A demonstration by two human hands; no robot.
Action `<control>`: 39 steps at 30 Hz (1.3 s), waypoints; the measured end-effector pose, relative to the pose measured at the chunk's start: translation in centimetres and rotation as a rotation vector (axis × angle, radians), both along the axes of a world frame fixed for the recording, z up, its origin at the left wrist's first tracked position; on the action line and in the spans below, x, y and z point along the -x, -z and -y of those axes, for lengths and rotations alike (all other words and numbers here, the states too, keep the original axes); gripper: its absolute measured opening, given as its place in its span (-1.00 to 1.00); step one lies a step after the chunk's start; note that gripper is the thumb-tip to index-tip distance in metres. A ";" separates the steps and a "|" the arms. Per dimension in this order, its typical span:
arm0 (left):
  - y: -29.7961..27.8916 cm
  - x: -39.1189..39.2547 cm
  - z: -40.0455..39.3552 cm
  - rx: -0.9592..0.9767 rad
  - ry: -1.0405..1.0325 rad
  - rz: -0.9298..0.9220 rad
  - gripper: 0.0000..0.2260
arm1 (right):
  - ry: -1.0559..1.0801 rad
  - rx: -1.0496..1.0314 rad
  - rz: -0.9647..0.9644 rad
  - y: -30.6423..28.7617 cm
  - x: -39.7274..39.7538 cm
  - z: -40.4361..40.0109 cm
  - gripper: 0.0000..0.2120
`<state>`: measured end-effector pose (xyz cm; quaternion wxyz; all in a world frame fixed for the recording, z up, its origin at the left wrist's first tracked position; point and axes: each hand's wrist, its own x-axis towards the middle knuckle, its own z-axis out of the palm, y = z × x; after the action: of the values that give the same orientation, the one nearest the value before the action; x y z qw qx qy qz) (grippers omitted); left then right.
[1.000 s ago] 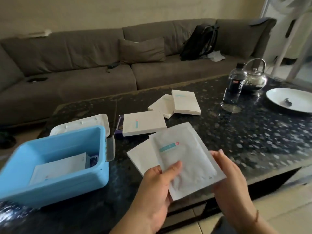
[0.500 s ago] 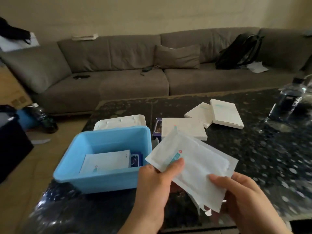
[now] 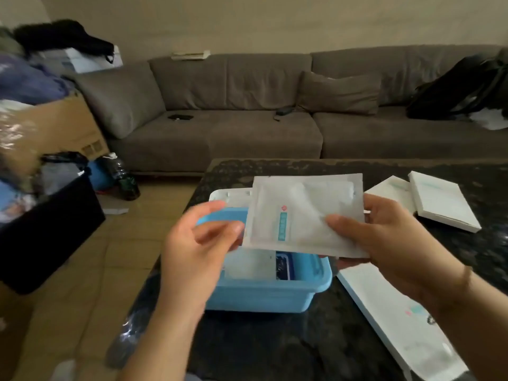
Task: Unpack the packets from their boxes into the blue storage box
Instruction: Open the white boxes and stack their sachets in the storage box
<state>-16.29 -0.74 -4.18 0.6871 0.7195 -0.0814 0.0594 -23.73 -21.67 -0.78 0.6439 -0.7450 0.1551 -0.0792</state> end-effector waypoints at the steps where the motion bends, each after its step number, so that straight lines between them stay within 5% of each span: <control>1: 0.1 -1.4 -0.9 -0.118 -0.024 0.095 -0.73 | -0.030 0.021 -0.042 0.3 -1.1 -0.4 -0.80; 4: 0.0 -5.0 -2.4 -0.388 -0.008 0.246 -0.71 | -0.088 0.098 -0.173 1.8 -4.3 -2.3 -0.85; 9: 0.6 -8.3 -2.0 -0.853 0.296 0.209 -0.79 | -0.158 0.132 -0.323 4.6 -8.0 -5.1 -0.77; 14: 2.3 -9.3 -1.4 -1.123 0.418 0.138 -0.69 | -0.152 0.077 -0.402 6.6 -9.7 -6.3 -0.72; 20: 2.4 -8.6 -1.2 -1.285 0.481 0.113 -0.72 | -0.262 0.260 -0.478 7.1 -9.9 -6.0 -0.70; 28: 2.6 -7.7 -0.6 -1.393 0.434 0.138 -0.79 | -0.460 1.012 -0.502 5.5 -8.8 -5.2 -0.63; 33: 2.6 -7.5 -0.6 -1.389 0.412 0.156 -0.81 | -0.539 1.047 -0.516 5.6 -9.2 -5.7 -0.78; 39: 2.7 -7.5 0.0 -1.427 0.394 0.177 -0.83 | -0.654 1.077 -0.530 5.4 -9.6 -6.4 -0.71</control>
<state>-8.76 -0.74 -6.90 0.0416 0.9555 -0.2826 -0.0743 -14.09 -15.25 -6.17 0.1147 -0.9642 0.0134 0.2386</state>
